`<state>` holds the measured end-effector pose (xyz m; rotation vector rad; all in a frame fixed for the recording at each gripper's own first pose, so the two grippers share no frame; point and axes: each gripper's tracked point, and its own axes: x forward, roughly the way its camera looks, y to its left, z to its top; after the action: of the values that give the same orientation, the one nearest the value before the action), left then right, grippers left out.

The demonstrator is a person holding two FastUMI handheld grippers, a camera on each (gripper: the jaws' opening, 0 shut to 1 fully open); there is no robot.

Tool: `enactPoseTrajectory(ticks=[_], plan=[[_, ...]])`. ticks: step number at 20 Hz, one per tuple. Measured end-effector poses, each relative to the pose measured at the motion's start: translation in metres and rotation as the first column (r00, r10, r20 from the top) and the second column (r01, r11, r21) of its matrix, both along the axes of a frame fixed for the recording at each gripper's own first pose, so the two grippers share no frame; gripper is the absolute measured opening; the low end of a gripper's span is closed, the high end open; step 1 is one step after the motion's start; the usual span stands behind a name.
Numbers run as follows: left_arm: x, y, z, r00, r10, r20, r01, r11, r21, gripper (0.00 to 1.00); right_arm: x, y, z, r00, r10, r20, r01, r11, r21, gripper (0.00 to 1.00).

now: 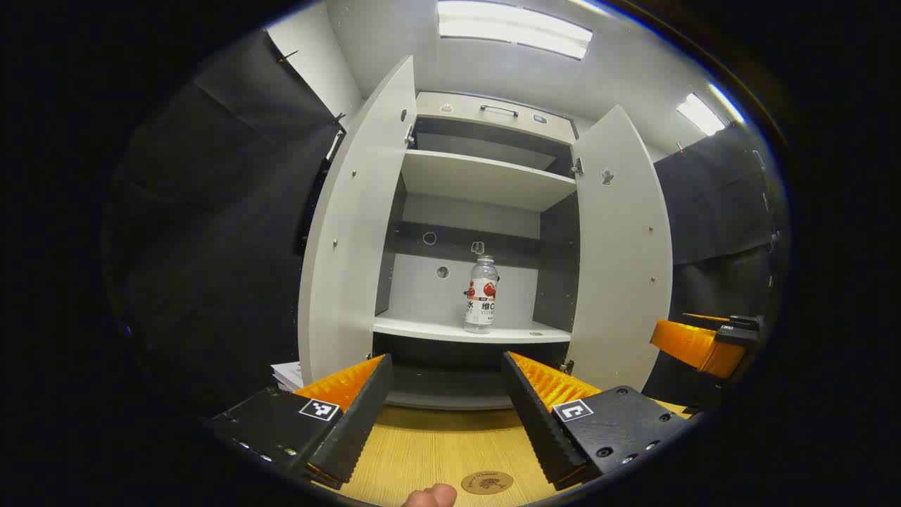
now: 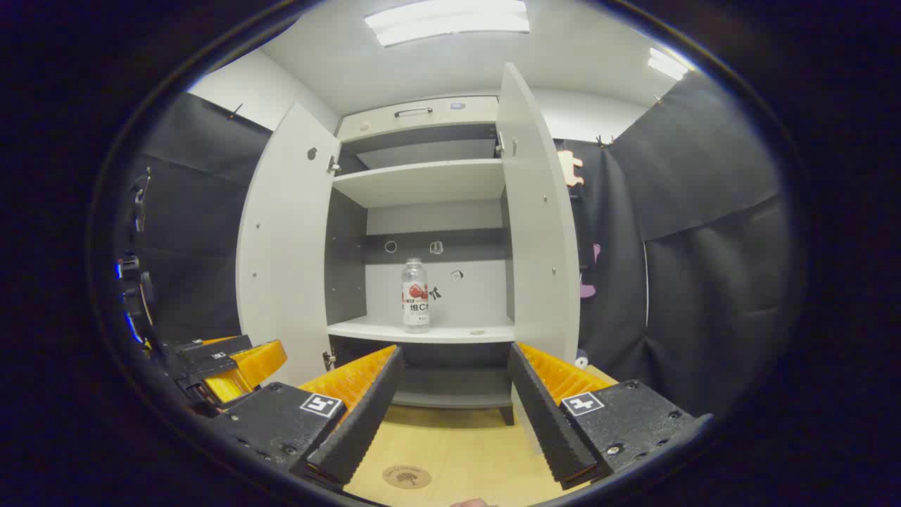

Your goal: Grasp the bottle in the cabinet with the left hand and place it on the coaster, then close the right door with the right hand and the left door with the left hand.

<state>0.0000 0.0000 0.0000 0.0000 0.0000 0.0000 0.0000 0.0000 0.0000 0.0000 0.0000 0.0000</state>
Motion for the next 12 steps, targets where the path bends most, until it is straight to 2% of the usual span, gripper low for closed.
enactPoseTrajectory(ticks=[1,2,3,4,5,6,7,10,11,12], plan=[[-0.0008,0.0008,-0.0001,1.000,0.002,0.000,-0.002,1.000,0.004,0.99,-0.0012,-0.0009,-0.0002,1.000,-0.001,-0.001,0.001,1.000,0.002,0.99],[-0.0020,0.0009,0.0002,1.000,0.002,-0.001,-0.002,1.000,0.007,0.94,-0.0027,-0.0021,-0.0008,1.000,-0.005,-0.003,0.005,1.000,0.002,0.98],[-0.0025,0.0011,-0.0007,1.000,0.002,-0.002,-0.002,1.000,0.010,0.99,-0.0042,-0.0027,-0.0008,1.000,-0.008,-0.004,0.008,1.000,0.003,0.99],[-0.0028,0.0007,-0.0014,1.000,0.001,-0.004,-0.001,1.000,0.010,0.94,-0.0050,-0.0029,-0.0010,1.000,-0.009,-0.005,0.009,1.000,0.004,0.98],[-0.0037,-0.0004,-0.0015,1.000,-0.003,-0.006,0.003,1.000,0.009,0.99,-0.0064,-0.0034,0.0001,1.000,-0.011,-0.006,0.011,1.000,0.006,0.99],[-0.0042,-0.0015,-0.0025,1.000,-0.006,-0.008,0.006,1.000,0.008,0.94,-0.0073,-0.0035,-0.0005,1.000,-0.012,-0.008,0.012,1.000,0.007,0.98],[-0.0046,-0.0023,-0.0025,1.000,-0.009,-0.007,0.009,1.000,0.009,0.99,-0.0081,-0.0028,-0.0003,1.000,-0.012,-0.010,0.012,1.000,0.008,0.98],[-0.0049,-0.0027,-0.0037,1.000,-0.013,-0.011,0.013,1.000,0.017,0.99,-0.0100,-0.0015,-0.0018,1.000,-0.009,-0.017,0.009,1.000,0.009,0.98],[-0.0048,-0.0032,-0.0037,1.000,-0.015,-0.012,0.015,1.000,0.017,0.94,-0.0103,-0.0016,-0.0012,1.000,-0.009,-0.017,0.009,1.000,0.009,0.98],[-0.0052,-0.0045,-0.0035,1.000,-0.018,-0.012,0.018,1.000,0.017,0.99,-0.0110,-0.0023,-0.0004,1.000,-0.011,-0.015,0.011,1.000,0.010,0.98]])
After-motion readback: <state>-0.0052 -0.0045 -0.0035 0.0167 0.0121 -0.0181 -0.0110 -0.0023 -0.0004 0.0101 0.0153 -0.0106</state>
